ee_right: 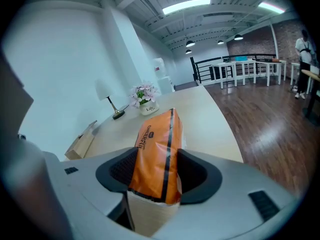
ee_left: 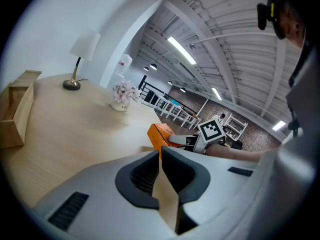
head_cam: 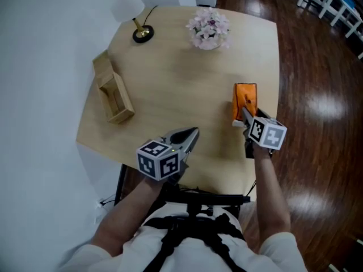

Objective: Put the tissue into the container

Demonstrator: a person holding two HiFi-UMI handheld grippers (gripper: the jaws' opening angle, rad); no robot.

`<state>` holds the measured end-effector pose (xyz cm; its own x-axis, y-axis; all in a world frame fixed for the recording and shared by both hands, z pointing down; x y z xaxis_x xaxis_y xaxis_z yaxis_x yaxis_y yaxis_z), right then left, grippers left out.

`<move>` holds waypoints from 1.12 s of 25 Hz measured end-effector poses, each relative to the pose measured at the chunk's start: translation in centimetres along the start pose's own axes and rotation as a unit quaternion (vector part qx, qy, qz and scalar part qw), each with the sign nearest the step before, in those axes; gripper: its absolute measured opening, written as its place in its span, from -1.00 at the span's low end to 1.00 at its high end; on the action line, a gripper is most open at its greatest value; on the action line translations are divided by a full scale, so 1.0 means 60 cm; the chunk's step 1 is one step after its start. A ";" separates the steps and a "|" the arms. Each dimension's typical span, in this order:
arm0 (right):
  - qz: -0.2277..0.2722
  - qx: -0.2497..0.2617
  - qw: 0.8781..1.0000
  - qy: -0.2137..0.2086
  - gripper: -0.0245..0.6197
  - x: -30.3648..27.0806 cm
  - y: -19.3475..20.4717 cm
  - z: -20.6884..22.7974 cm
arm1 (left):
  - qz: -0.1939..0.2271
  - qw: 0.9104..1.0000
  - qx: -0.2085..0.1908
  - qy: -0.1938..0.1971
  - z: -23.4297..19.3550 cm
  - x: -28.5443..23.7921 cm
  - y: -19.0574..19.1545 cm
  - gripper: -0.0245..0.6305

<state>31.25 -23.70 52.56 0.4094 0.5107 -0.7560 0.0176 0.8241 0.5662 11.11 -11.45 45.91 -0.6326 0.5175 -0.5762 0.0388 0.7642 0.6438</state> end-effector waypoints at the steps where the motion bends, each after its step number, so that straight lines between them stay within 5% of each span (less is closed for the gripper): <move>1: 0.001 -0.002 1.000 0.003 -0.17 0.000 0.002 -0.009 | 0.001 1.000 0.001 0.001 -0.009 0.009 0.004 -0.93; 17: 0.025 -0.029 0.999 0.018 -0.21 -0.003 0.017 -0.204 | 0.009 0.999 0.005 0.034 -0.151 0.163 0.017 -0.93; 28: 0.031 -0.022 0.999 -0.007 -0.24 -0.065 0.004 -0.340 | 0.022 0.999 0.015 0.022 -0.254 0.250 0.019 -0.93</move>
<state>11.08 -20.51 48.94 0.4212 0.5577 -0.7152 -0.0480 0.8012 0.5965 -10.12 -8.68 45.64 -0.6629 0.5344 -0.5245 0.0899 0.7522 0.6528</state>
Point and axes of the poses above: the fingertips, and each gripper's own axes: x backward along the fingers, z to its right, y out of its underside, the point moved 3 cm from there along x, backward along the fingers, and after that the axes turned 11 degrees about -z, right-handed, at the moved point
